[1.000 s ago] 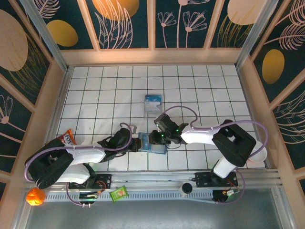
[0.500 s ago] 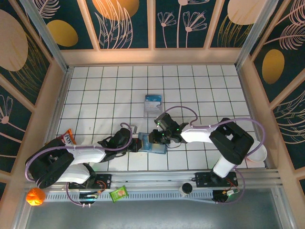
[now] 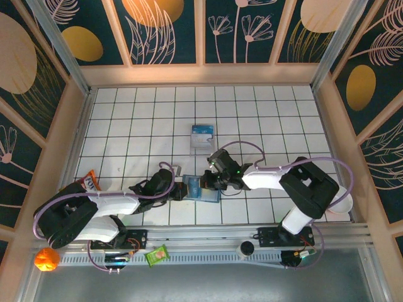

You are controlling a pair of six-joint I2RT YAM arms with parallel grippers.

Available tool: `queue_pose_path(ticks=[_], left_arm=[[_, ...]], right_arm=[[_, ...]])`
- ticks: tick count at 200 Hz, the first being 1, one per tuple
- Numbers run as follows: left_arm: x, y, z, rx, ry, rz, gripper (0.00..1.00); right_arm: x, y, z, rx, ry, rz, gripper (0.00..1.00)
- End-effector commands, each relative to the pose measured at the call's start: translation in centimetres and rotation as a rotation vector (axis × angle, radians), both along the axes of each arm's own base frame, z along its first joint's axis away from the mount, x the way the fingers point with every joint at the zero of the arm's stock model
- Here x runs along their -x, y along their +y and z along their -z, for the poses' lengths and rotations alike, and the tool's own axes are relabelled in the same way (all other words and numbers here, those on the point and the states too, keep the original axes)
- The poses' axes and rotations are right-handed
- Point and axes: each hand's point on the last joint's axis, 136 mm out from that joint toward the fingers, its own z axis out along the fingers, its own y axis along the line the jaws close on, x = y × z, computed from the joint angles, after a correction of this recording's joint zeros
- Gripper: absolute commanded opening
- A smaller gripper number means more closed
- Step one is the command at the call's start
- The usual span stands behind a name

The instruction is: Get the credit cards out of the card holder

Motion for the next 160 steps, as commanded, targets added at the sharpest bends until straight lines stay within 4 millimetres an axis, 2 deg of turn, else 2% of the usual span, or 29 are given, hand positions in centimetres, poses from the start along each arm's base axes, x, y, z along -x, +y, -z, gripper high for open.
queue_pose_path(ticks=[1,31,79,102,132,160], left_arm=[[1.6,1.5,2.0,-0.058,0.073,0.000,0.00],[1.6,1.4,1.9,-0.053,0.070,0.003,0.00],[1.4,1.2,1.4,-0.043,0.057,0.008,0.00],[1.3,1.1,1.4,-0.039,0.053,0.010,0.00],[1.3,0.9,1.4,-0.026,0.048,0.016,0.00],[1.3,0.7,1.3,-0.018,0.044,0.025,0.00]], right_arm=[[0.3,-2.2,0.6,0.053,0.023,0.050,0.00],[0.6,-4.0,0.7,0.096,0.024,0.073,0.00],[-0.4,-5.0,-2.3,0.139,-0.039,0.116,0.00],[-0.5,-5.4,-2.6,0.187,-0.035,0.131,0.00],[-0.5,-4.2,-2.9,0.193,-0.031,0.111,0.00],[-0.3,-3.1,-2.2,0.234,-0.021,0.081,0.00]])
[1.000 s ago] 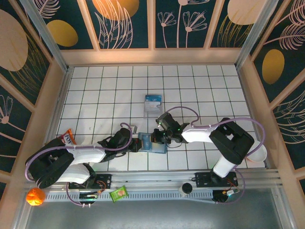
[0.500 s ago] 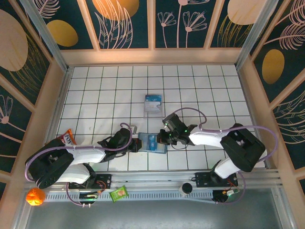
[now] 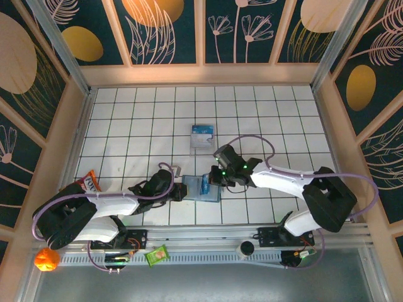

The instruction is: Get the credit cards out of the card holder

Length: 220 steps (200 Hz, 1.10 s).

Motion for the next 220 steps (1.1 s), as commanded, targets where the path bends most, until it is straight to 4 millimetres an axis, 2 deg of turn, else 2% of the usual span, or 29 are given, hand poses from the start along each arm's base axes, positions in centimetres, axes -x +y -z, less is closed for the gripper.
queue_pose_path(ticks=[1,37,81,105,130,151,165,214,220], left_arm=[[1.1,0.6,1.4,-0.028,0.045,0.019,0.00],[1.1,0.1,1.3,-0.020,0.044,0.037,0.00],[1.1,0.1,1.3,-0.019,0.045,0.042,0.00],[1.1,0.1,1.4,-0.021,0.048,0.040,0.00],[1.0,0.2,1.3,-0.024,0.048,0.034,0.00],[0.9,0.2,1.2,-0.028,0.045,0.029,0.00],[0.8,0.3,1.1,-0.031,0.039,0.026,0.00],[0.5,-0.1,0.8,-0.033,0.031,0.033,0.00],[0.4,-0.2,0.6,-0.031,0.030,0.034,0.05]], right_arm=[[0.3,0.1,1.0,0.079,0.020,-0.005,0.00],[0.4,1.2,1.3,0.081,0.020,-0.025,0.00],[0.4,2.0,1.1,0.030,0.004,-0.036,0.18],[0.5,2.2,1.5,0.020,0.011,-0.040,0.21],[0.2,1.7,1.9,0.037,0.003,-0.034,0.16],[0.0,1.0,2.0,0.043,-0.002,-0.030,0.00],[-0.4,0.4,1.2,0.050,-0.045,-0.035,0.00],[-1.8,0.0,-4.6,0.052,-0.326,-0.245,0.00],[-2.0,-0.1,-5.1,0.062,-0.360,-0.260,0.00]])
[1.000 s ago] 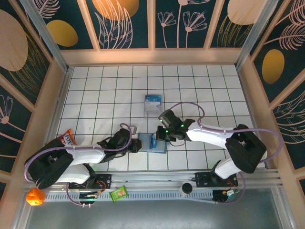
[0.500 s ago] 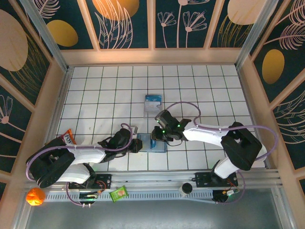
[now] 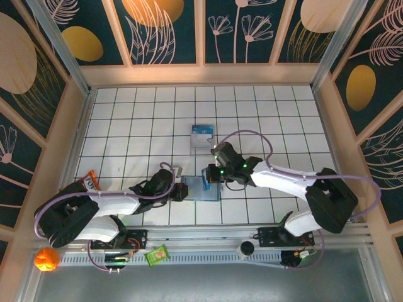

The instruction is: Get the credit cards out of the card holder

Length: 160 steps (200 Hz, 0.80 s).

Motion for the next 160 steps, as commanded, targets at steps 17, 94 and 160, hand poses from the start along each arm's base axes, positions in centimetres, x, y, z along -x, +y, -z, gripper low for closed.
queue_pose_path(ticks=[17,94,160], left_arm=[[0.0,0.0,-0.1,-0.032,0.006,0.016,0.21],[-1.7,-0.7,-6.2,0.034,-0.111,-0.001,0.89],[-2.4,1.1,-7.8,-0.005,-0.168,-0.073,0.99]], right_arm=[[-1.5,-0.7,-4.1,0.071,-0.262,-0.149,0.00],[-6.4,0.5,-13.6,0.091,-0.591,-0.197,0.00],[-9.0,-0.4,-17.7,0.133,-0.716,-0.314,0.00]])
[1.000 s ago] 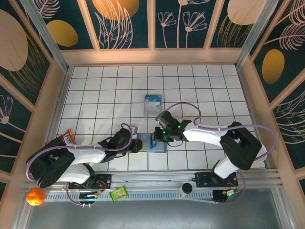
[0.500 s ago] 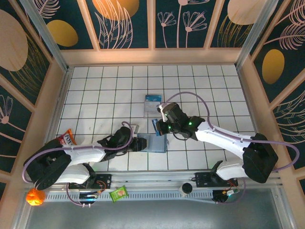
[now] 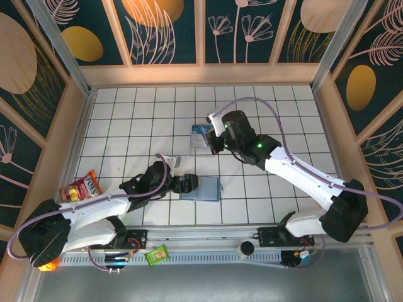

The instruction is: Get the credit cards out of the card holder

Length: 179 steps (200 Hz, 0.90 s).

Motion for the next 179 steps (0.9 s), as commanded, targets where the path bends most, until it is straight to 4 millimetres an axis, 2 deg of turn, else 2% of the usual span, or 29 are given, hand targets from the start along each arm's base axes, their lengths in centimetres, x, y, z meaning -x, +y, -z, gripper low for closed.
queue_pose_path(ticks=[1,51,96,123,145,179], left_arm=[[-0.5,1.4,-0.4,-0.043,-0.022,-0.054,0.99],[-0.1,3.6,0.0,-0.085,-0.019,-0.118,0.99],[-0.2,5.2,0.0,-0.140,-0.029,-0.168,0.99],[-0.4,5.9,-0.1,-0.166,-0.037,-0.190,0.99],[-0.7,6.3,-0.1,-0.188,-0.038,-0.203,0.99],[-1.2,5.9,-0.4,-0.207,-0.041,-0.185,0.99]], right_arm=[[-0.9,-0.5,-1.6,0.057,-0.064,-0.065,0.00],[-4.4,-1.9,-1.6,0.180,-0.080,-0.094,0.00],[-6.6,-1.0,0.8,0.379,-0.055,-0.187,0.00],[-7.0,-0.5,2.4,0.465,-0.035,-0.274,0.00],[-7.1,0.2,2.8,0.502,-0.039,-0.352,0.00],[-7.4,1.0,3.7,0.559,-0.042,-0.455,0.00]])
